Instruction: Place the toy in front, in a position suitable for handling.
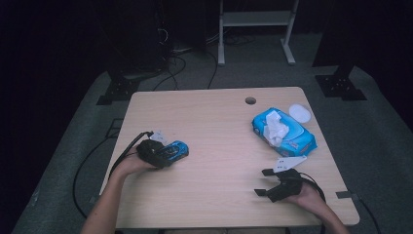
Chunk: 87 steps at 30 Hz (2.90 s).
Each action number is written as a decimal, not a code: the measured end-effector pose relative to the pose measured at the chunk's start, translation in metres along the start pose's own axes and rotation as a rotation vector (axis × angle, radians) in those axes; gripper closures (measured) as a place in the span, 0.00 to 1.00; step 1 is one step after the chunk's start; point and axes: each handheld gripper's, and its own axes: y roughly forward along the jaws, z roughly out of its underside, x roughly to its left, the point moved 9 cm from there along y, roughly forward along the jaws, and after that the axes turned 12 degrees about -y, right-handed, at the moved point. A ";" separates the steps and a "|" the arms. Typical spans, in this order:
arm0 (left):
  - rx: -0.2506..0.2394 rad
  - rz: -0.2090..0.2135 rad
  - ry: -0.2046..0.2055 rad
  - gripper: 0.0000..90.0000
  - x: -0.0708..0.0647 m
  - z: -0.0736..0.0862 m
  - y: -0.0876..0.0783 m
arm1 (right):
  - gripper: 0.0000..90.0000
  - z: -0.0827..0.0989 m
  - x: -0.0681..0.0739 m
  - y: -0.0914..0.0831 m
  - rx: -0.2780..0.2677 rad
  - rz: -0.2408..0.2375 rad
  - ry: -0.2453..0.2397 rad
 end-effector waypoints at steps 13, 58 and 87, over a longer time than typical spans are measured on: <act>0.222 -0.042 0.086 0.24 -0.005 -0.008 0.002 | 0.18 -0.001 0.001 -0.001 -0.005 -0.002 -0.008; 0.063 -0.018 0.132 0.31 -0.007 -0.031 -0.030 | 0.19 -0.001 -0.001 -0.005 -0.014 0.010 -0.014; -0.103 0.082 0.224 0.31 -0.053 -0.055 -0.038 | 0.19 -0.001 -0.002 -0.007 -0.018 0.016 -0.010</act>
